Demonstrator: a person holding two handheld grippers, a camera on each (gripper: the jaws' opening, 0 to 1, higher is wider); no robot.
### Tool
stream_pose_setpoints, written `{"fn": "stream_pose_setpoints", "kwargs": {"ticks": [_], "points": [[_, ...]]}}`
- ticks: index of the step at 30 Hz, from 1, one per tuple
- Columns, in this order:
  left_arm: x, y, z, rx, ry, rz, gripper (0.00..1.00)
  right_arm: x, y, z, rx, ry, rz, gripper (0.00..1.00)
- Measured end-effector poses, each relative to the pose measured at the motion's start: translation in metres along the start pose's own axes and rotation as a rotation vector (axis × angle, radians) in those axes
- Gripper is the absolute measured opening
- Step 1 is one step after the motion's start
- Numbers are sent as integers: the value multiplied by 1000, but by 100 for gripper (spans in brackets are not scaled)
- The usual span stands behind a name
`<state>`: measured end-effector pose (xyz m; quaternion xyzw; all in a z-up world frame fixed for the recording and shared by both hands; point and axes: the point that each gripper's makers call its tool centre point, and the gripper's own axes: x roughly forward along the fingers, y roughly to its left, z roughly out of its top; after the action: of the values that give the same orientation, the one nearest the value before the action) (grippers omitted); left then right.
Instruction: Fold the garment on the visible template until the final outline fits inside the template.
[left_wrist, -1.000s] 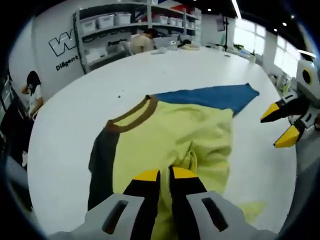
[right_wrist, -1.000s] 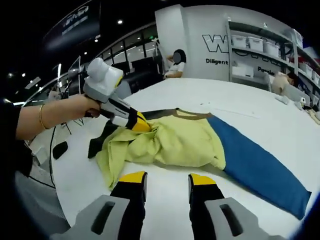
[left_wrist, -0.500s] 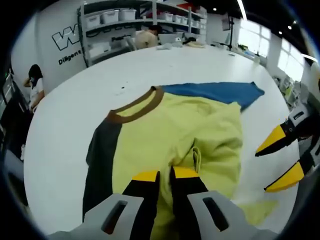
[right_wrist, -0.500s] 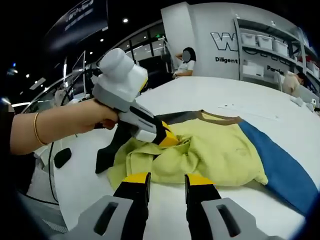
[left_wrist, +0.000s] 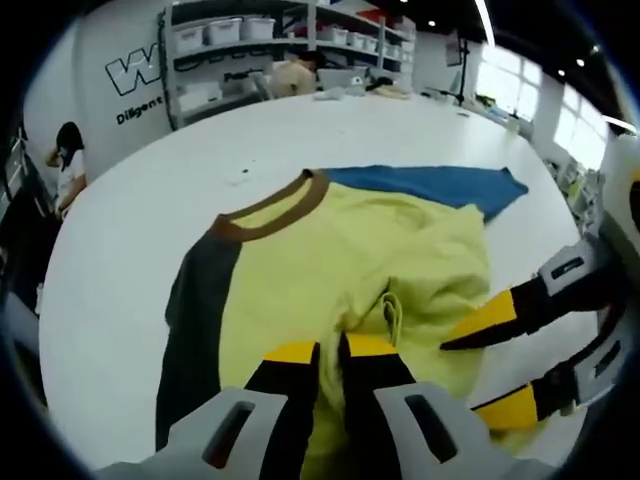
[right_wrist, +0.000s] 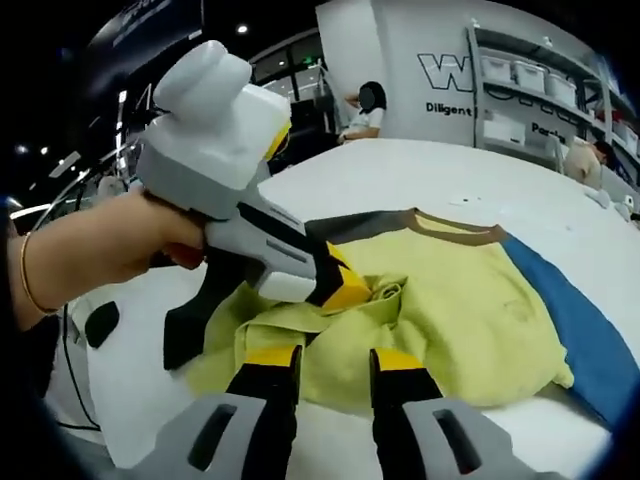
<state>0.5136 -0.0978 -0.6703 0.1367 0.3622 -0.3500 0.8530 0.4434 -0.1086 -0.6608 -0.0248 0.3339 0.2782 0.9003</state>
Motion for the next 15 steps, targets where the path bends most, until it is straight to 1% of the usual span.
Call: {"fn": "stream_pose_setpoints", "kwargs": {"ticks": [3, 5, 7, 8, 10, 13, 15], "points": [[1, 0, 0, -4, -3, -1, 9, 4, -4, -6, -31, 26, -33, 14], [1, 0, 0, 2, -5, -1, 9, 4, -5, -7, -37, 21, -42, 9], [1, -1, 0, 2, -9, 2, 9, 3, -6, -6, -28, 17, -42, 7], [1, -1, 0, 0, -12, 3, 9, 2, -7, -6, -3, 10, -42, 6], [2, 0, 0, -3, -14, 3, 9, 0, -7, -5, 6, 4, -33, 0], [2, 0, 1, 0, -13, 6, 9, -4, -9, -4, 21, -7, -29, 0], [2, 1, 1, 3, -11, 9, 9, -8, -10, -1, 54, -19, -16, 0]]}}
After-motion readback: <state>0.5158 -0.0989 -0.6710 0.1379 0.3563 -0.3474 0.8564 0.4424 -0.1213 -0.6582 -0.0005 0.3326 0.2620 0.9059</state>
